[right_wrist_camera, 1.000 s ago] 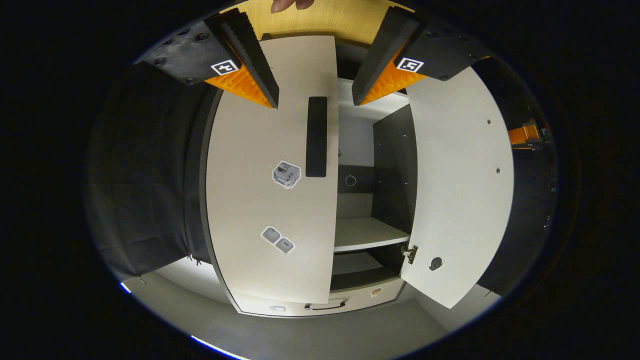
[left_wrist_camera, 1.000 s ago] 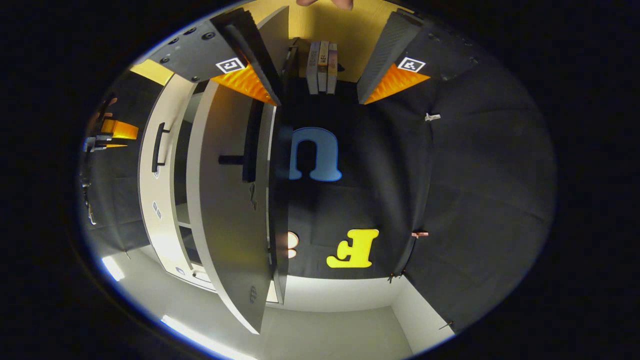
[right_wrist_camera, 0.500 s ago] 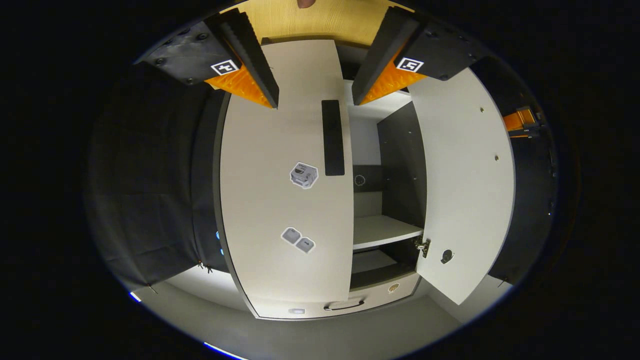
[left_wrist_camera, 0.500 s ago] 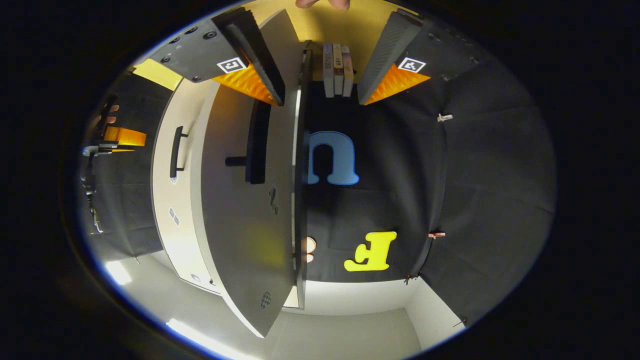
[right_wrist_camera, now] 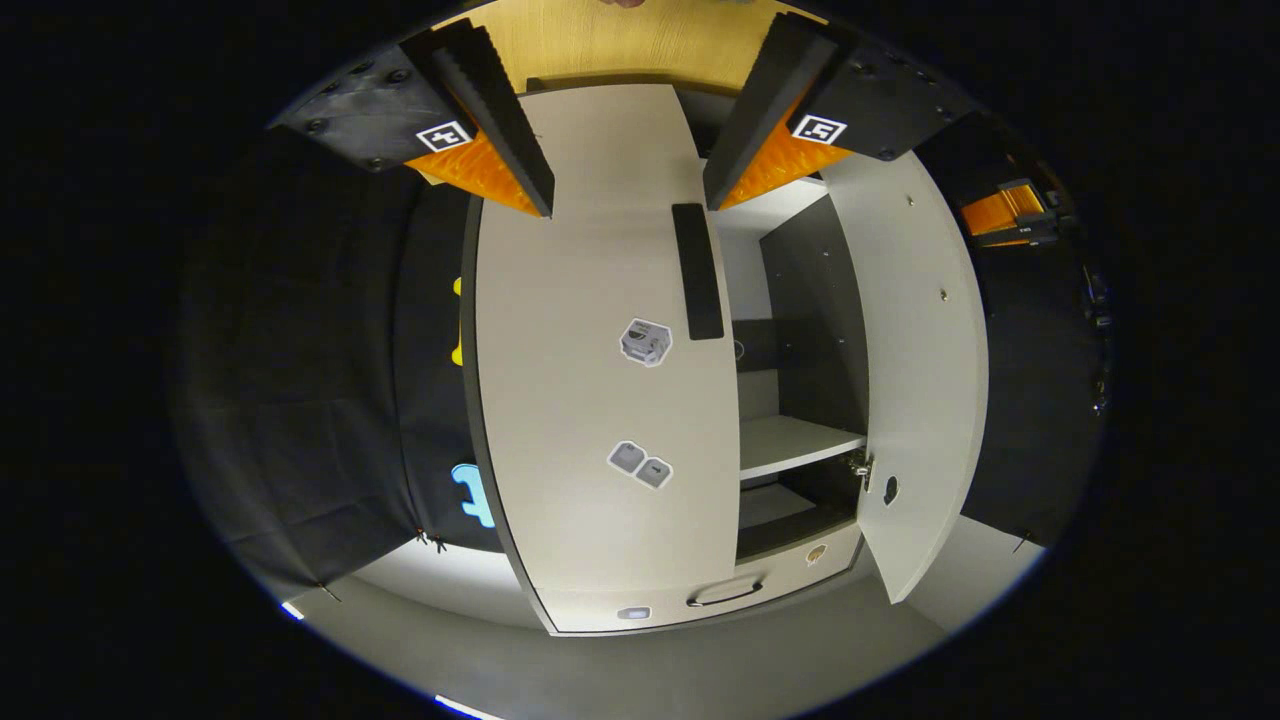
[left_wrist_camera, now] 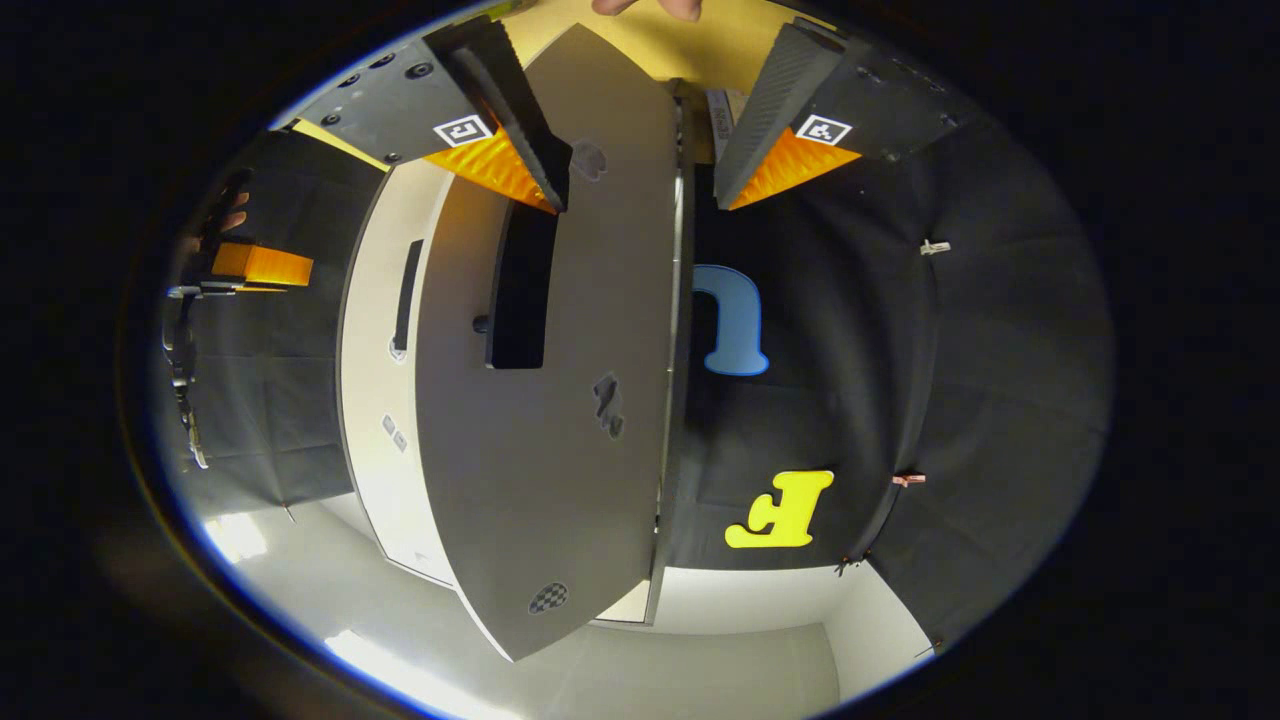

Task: Grasp the bottle in the cabinet with the left hand and place it on the coaster, then close the right door with the right hand and the left door with the left hand.

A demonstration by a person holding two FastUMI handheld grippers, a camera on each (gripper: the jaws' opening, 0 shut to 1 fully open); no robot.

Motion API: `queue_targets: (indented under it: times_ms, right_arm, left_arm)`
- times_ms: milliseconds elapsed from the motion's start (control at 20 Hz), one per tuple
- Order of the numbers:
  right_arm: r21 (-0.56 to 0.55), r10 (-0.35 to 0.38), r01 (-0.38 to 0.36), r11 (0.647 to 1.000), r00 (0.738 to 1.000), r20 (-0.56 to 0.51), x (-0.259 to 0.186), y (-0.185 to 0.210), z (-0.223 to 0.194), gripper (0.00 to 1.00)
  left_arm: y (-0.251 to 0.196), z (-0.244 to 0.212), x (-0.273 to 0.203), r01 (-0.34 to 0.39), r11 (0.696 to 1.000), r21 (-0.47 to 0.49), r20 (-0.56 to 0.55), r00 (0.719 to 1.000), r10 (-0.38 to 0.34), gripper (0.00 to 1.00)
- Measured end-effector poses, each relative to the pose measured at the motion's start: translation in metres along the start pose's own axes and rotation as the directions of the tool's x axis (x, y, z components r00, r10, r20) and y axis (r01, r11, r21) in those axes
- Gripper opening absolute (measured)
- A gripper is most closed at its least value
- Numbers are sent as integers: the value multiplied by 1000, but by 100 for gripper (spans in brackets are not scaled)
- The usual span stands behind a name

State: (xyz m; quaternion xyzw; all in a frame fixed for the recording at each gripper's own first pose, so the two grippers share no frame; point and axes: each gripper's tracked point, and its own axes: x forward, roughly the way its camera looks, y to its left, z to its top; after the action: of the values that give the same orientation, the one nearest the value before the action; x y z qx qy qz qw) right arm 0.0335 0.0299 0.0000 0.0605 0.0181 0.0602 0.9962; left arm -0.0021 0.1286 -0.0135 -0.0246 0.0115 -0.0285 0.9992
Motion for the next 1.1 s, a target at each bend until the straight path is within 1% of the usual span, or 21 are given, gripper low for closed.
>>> queue_targets:
  times_ms: [100,350,400,450,500,550,600,650,800,1100]
  right_arm:
    - [9,-7,7,1000,1000,8,-3,-5,2,99]
    - [12,-25,25,1000,1000,10,-8,-21,4,98]
    - [19,-29,29,999,1000,12,-11,-23,5,98]
    - [24,-32,32,999,999,18,-11,-25,7,98]
    - [27,-34,33,999,999,20,-11,-26,7,98]
    - [27,-31,31,999,999,19,-11,-25,7,98]
    - [26,-30,29,999,999,15,-11,-26,6,98]
    - [23,-28,28,999,1000,11,-11,-27,6,98]
    - [16,-28,28,999,1000,6,-11,-28,6,98]
    - [4,-26,25,1000,1000,11,-12,-32,7,98]
  left_arm:
    - [-15,-4,9,19,1000,-6,-8,1000,-19,95]
    - [-53,-1,34,68,997,26,-7,998,-68,95]
    - [-61,0,36,81,996,29,-2,997,-81,98]
    - [-68,2,37,84,996,36,6,996,-85,95]
    - [-70,2,39,83,995,57,2,996,-84,95]
    - [-73,3,43,83,994,71,6,997,-83,92]
    - [-76,2,46,84,994,72,5,996,-84,92]
    - [-79,1,49,83,994,64,2,996,-84,94]
    - [-88,1,63,71,997,40,1,998,-71,94]
    - [-103,2,95,32,999,37,0,999,-32,94]
